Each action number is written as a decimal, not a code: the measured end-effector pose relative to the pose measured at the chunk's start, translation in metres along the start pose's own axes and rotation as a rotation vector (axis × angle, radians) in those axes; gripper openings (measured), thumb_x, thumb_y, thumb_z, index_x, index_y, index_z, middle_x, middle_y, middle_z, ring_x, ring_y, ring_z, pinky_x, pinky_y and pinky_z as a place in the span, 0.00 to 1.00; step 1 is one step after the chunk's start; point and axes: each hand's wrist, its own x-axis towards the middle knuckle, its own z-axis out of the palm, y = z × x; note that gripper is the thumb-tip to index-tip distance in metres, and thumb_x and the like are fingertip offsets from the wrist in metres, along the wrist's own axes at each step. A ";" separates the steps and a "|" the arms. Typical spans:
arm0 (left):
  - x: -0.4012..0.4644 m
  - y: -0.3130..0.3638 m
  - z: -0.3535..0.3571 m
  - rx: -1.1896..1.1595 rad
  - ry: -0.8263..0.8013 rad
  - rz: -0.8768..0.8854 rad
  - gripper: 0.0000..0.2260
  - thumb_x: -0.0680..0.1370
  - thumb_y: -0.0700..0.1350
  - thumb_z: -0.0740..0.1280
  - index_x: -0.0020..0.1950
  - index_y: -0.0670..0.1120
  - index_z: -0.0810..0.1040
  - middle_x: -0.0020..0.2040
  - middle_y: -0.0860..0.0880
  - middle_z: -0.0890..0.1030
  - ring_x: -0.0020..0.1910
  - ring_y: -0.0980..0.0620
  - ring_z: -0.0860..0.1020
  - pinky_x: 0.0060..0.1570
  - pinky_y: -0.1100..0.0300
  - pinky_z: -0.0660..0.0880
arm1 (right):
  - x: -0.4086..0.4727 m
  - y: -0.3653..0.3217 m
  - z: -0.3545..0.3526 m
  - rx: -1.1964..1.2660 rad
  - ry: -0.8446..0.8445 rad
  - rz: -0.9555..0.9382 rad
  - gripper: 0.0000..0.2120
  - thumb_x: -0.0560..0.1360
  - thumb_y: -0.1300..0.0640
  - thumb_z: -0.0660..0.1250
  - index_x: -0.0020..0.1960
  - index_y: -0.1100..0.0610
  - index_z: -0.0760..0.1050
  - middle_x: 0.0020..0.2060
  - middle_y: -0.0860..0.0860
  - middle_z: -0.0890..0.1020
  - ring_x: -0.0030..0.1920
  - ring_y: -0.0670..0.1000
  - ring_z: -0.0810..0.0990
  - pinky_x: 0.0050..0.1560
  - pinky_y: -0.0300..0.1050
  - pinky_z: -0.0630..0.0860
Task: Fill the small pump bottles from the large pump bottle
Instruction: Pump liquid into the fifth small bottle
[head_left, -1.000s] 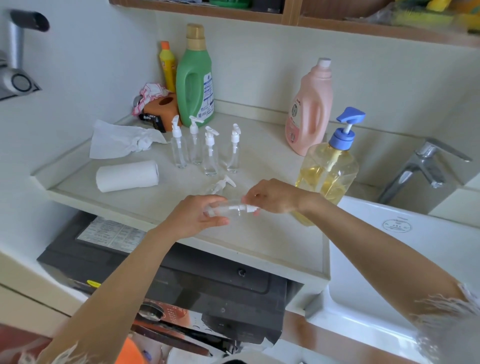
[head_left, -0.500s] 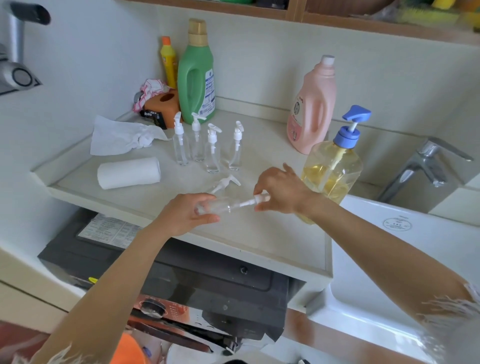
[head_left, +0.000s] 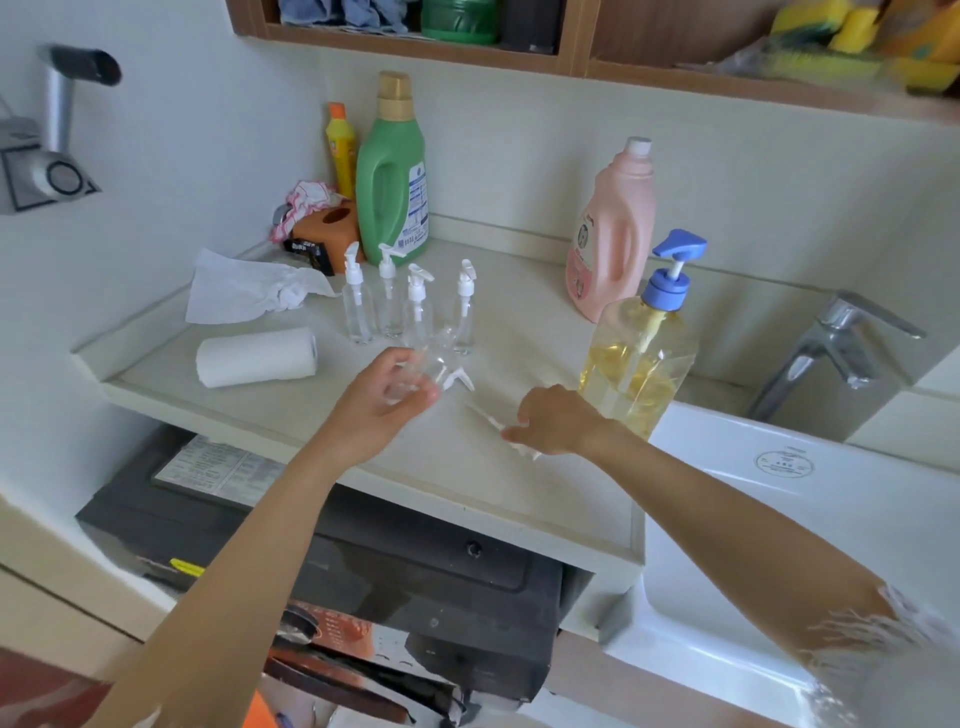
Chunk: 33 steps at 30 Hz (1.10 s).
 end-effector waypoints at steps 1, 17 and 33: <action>0.002 0.007 0.007 -0.040 -0.010 0.020 0.19 0.74 0.54 0.70 0.61 0.50 0.71 0.54 0.55 0.81 0.56 0.56 0.79 0.49 0.58 0.76 | -0.006 0.001 -0.011 0.010 0.069 -0.011 0.17 0.77 0.42 0.62 0.55 0.54 0.78 0.51 0.53 0.81 0.54 0.57 0.79 0.52 0.46 0.75; 0.059 0.115 0.129 -0.296 -0.075 0.180 0.08 0.76 0.51 0.68 0.54 0.57 0.74 0.42 0.54 0.80 0.35 0.55 0.80 0.39 0.56 0.73 | -0.061 0.103 -0.128 0.459 1.092 -0.291 0.11 0.76 0.64 0.62 0.49 0.59 0.83 0.48 0.49 0.84 0.50 0.47 0.80 0.54 0.39 0.74; 0.050 0.124 0.137 -0.352 0.068 0.078 0.03 0.77 0.45 0.68 0.49 0.50 0.80 0.36 0.41 0.75 0.27 0.51 0.70 0.24 0.63 0.68 | -0.036 0.095 -0.092 0.529 1.233 -0.420 0.18 0.68 0.64 0.53 0.47 0.65 0.81 0.47 0.55 0.84 0.50 0.52 0.81 0.71 0.33 0.56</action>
